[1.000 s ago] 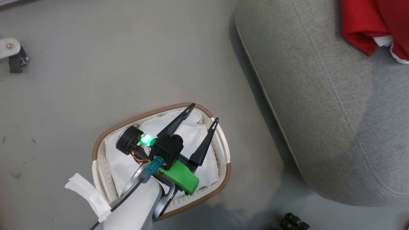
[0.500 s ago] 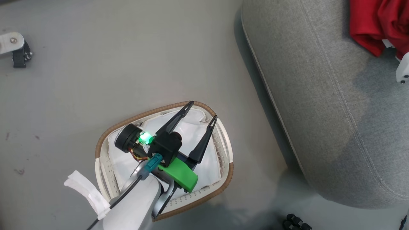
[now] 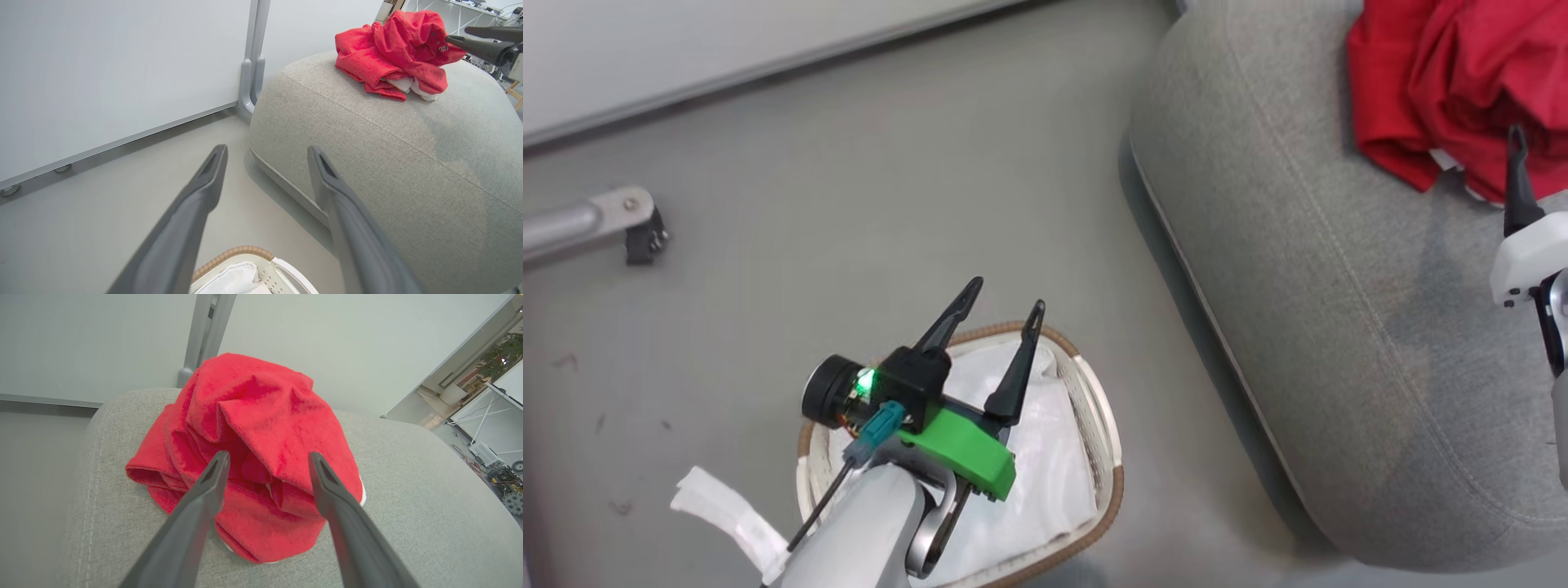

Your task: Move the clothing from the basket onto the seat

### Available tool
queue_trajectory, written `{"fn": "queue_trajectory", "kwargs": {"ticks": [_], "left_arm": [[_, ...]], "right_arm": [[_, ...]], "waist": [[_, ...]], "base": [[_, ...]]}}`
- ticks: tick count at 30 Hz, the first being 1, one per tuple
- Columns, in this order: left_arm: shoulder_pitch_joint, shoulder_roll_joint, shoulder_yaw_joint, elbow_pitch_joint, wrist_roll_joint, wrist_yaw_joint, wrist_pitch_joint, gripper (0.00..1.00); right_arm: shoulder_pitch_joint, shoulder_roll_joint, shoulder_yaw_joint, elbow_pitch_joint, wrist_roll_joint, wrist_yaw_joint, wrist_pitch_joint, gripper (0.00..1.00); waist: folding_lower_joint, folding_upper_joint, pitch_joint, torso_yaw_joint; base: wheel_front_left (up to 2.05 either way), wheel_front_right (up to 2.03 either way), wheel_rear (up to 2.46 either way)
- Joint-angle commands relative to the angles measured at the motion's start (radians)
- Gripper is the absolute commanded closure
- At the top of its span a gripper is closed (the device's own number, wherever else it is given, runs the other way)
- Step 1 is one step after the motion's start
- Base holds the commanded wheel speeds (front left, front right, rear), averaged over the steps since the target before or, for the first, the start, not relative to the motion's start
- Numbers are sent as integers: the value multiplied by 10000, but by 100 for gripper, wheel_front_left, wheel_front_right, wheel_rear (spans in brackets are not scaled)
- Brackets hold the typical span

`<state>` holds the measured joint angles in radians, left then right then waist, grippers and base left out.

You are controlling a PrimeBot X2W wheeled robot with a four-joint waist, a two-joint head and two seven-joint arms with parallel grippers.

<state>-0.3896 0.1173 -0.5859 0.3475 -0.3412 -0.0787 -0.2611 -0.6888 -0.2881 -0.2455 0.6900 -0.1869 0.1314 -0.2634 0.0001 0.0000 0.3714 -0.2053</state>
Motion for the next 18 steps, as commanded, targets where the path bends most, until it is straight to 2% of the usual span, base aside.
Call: {"fn": "queue_trajectory", "kwargs": {"ticks": [1, 7, 18], "left_arm": [[282, 0, 189, -99, -60, 84, -48, 0], [1052, -167, 1194, -427, -176, 309, -42, 0], [2360, -366, 3194, -472, -197, 515, -31, 0]], "right_arm": [[188, -75, 108, -83, 70, -14, -17, 0], [320, -9, 675, -247, 330, -14, -18, 0], [980, 1079, 1349, -598, 933, -14, -18, 0]], "waist": [[-1, 0, -1011, 174], [-1, 0, -1992, 499], [-1, 0, -3096, 1456]], "base": [[0, 0, 0], [0, 0, 0], [0, 0, 0]]}}
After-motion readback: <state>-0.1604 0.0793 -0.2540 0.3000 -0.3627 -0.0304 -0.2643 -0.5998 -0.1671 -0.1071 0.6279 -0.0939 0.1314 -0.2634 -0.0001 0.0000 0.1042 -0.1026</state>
